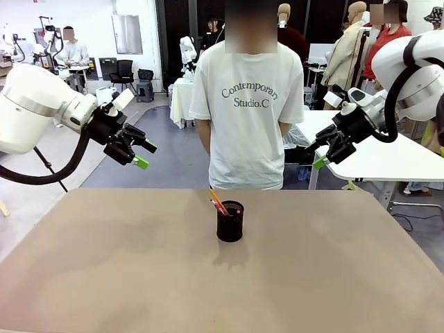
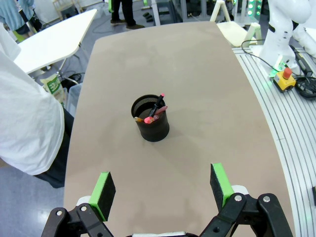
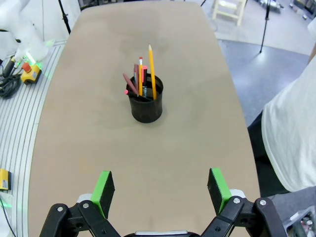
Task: Place the pens into the pen holder.
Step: Pick up a writing instrument from the table and place it into the Pen holder.
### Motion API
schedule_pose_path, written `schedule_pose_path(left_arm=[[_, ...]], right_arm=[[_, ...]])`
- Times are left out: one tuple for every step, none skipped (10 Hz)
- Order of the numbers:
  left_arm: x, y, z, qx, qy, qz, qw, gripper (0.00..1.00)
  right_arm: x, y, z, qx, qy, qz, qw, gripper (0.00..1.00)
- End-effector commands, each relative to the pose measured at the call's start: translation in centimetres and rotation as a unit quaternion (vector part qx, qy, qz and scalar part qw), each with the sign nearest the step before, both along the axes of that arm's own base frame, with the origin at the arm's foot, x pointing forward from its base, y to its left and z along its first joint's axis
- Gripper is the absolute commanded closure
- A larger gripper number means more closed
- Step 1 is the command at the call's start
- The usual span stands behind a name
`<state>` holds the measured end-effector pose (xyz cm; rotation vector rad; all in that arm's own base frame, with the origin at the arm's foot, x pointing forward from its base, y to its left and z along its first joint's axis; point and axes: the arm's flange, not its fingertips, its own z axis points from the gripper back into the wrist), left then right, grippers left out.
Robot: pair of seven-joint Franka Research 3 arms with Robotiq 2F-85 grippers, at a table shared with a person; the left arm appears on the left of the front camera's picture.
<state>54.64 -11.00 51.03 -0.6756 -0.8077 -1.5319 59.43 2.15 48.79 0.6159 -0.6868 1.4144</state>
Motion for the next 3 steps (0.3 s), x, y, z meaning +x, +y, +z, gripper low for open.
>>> schedule_pose_path(left_arm=[[-0.24,0.07,0.03,0.0,0.002,0.0,1.0,0.0],[-0.24,0.07,0.03,0.0,0.002,0.0,1.0,0.0],[-0.24,0.07,0.03,0.0,0.002,0.0,1.0,0.0]], right_arm=[[0.0,-0.09,0.34,0.001,-0.001,0.001,1.0,0.0],[0.0,-0.09,0.34,0.001,-0.001,0.001,1.0,0.0],[0.0,-0.09,0.34,0.001,-0.001,0.001,1.0,0.0]])
